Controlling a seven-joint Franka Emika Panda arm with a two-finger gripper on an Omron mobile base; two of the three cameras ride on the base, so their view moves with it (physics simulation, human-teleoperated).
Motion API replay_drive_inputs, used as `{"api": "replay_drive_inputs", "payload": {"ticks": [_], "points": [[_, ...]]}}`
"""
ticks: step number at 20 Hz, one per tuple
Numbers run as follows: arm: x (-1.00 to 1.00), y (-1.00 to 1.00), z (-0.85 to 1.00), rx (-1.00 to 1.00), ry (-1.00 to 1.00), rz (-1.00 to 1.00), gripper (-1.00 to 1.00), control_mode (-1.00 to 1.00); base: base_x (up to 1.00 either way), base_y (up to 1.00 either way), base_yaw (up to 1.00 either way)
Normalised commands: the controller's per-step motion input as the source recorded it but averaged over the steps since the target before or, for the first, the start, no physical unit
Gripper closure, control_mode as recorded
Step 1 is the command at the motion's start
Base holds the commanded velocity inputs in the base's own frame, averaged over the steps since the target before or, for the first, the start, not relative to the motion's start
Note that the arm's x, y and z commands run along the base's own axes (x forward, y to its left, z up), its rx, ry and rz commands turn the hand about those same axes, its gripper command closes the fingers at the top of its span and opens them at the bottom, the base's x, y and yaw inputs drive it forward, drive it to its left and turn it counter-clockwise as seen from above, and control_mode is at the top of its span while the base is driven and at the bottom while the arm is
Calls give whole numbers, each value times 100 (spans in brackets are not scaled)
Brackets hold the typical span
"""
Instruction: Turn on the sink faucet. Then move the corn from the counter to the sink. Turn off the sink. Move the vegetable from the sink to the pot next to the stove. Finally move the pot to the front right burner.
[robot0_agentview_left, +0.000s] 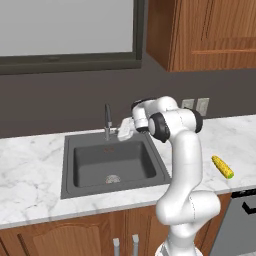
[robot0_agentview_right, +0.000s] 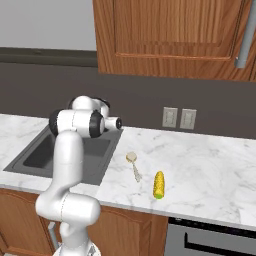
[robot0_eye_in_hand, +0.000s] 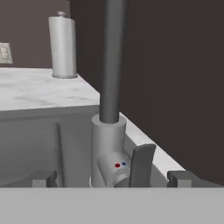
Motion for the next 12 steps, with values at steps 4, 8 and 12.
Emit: {"api": "replay_drive_inputs", "payload": {"ticks": [4,8,12], "points": [[9,17,0,0,7,0,-100,-100,0,0,0],[6,9,0,0,1,0,-100,-100,0,0,0],[5,0,-4,2,0,3,100,-100,0,0,0]]}}
